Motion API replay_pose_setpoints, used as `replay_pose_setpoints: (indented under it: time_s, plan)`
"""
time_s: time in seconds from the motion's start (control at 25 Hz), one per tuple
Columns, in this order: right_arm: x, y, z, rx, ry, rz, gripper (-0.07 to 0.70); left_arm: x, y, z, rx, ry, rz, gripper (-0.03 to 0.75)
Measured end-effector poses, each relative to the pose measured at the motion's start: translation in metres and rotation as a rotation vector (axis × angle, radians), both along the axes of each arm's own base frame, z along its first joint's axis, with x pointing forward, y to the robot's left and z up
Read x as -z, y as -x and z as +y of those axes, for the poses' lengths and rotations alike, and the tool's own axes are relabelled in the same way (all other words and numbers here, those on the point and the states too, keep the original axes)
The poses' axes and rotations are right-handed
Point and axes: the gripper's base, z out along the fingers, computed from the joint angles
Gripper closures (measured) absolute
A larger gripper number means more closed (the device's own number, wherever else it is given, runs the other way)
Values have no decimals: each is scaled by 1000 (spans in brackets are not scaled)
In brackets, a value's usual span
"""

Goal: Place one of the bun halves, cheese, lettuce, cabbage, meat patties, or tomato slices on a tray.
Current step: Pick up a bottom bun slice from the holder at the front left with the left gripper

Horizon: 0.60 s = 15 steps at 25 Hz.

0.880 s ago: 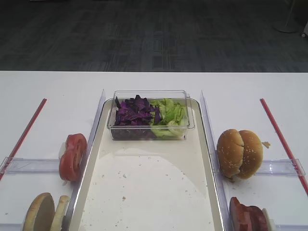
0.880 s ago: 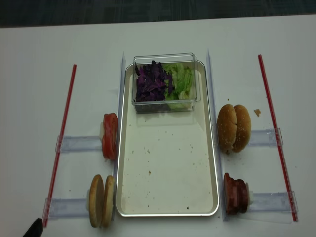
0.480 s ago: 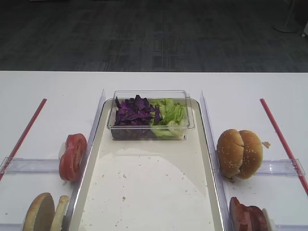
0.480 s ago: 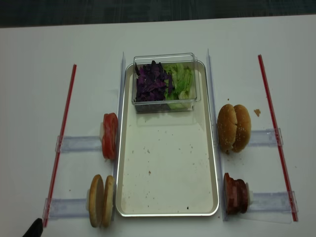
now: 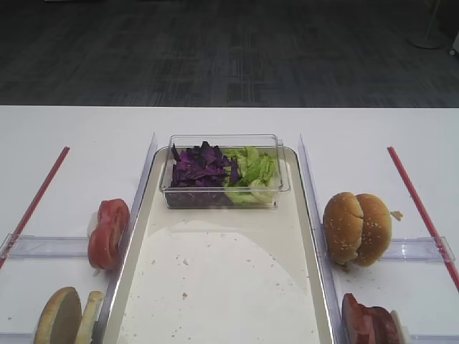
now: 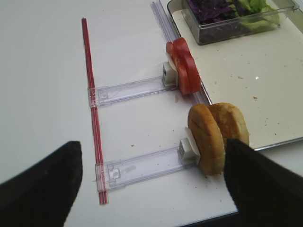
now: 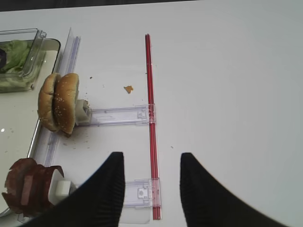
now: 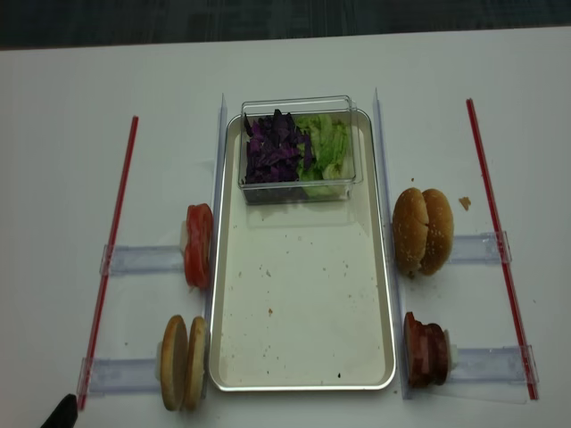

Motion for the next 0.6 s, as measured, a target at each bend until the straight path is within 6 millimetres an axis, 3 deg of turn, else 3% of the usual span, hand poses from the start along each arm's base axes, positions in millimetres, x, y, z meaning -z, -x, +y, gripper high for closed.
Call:
replay_pose_setpoints:
  time_s: [0.6]
  plan:
    - [0, 0, 0, 0, 0, 0, 312, 0, 0, 0, -7, 10, 2, 159]
